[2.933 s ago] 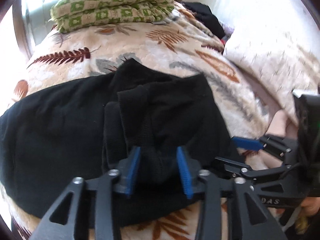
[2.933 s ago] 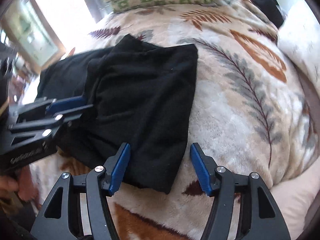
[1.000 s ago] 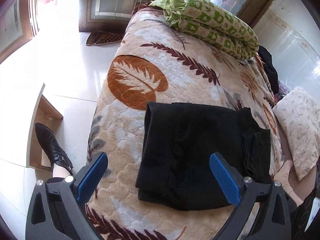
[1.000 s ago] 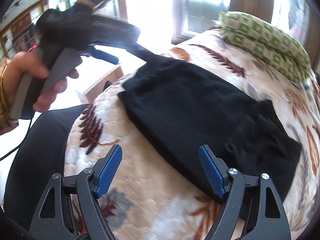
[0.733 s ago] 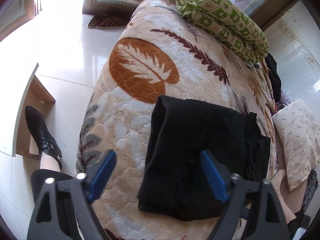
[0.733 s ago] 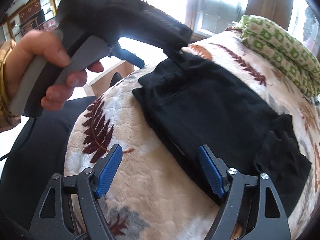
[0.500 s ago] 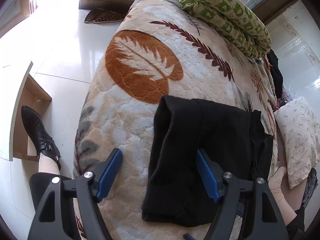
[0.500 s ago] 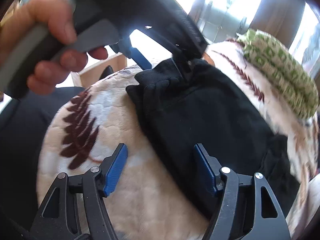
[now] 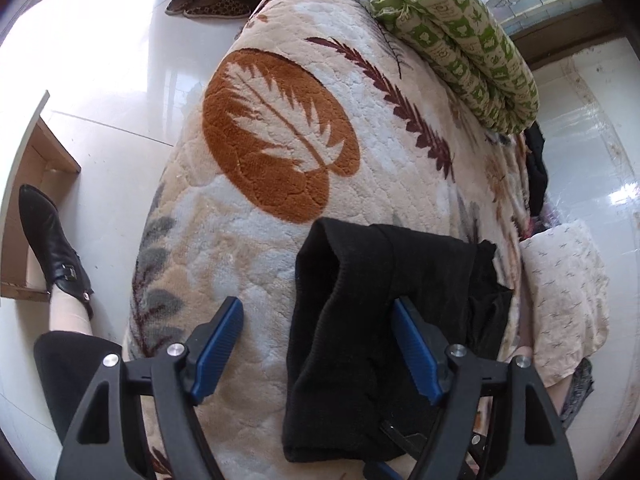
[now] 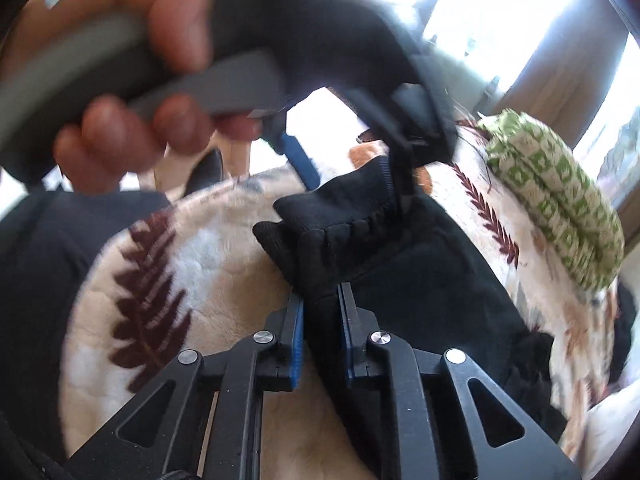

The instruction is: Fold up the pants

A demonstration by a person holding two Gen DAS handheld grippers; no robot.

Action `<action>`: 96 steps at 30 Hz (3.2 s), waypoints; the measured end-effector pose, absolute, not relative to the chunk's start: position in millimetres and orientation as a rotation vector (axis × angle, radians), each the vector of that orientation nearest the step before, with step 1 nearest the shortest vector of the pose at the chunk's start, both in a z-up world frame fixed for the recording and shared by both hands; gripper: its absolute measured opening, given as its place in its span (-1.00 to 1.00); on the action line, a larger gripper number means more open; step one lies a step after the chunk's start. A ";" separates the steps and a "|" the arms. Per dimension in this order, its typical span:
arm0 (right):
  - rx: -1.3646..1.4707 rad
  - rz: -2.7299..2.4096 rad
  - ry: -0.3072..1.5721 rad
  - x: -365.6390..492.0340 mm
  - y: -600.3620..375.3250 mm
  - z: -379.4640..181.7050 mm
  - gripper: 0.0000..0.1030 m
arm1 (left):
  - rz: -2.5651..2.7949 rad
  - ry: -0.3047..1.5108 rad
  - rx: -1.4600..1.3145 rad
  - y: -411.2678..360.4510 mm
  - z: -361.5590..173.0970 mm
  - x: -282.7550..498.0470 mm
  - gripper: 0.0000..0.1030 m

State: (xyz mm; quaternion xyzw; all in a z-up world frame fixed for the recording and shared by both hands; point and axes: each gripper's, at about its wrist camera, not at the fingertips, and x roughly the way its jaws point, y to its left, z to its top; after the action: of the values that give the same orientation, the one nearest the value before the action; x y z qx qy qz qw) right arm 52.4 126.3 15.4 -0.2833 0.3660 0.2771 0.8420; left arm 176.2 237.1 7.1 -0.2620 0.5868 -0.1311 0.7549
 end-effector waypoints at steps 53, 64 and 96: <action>0.149 0.526 0.791 49.8 -38.9 100.7 -0.73 | -0.427 1.152 -0.306 67.1 128.2 160.4 -0.62; 0.251 0.448 0.800 44.3 -83.7 105.8 -0.73 | -0.480 1.177 -0.209 8.9 134.4 164.5 -0.62; 0.714 0.166 0.977 43.6 -207.7 10.2 -0.72 | -0.554 1.294 -0.069 -144.8 82.4 173.9 0.42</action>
State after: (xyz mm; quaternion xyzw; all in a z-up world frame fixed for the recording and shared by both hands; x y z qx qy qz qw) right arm 43.6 -207.7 10.2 0.3354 0.4588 0.0780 0.8191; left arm 173.9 -144.8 82.4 -0.0315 0.5948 -0.2547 0.7618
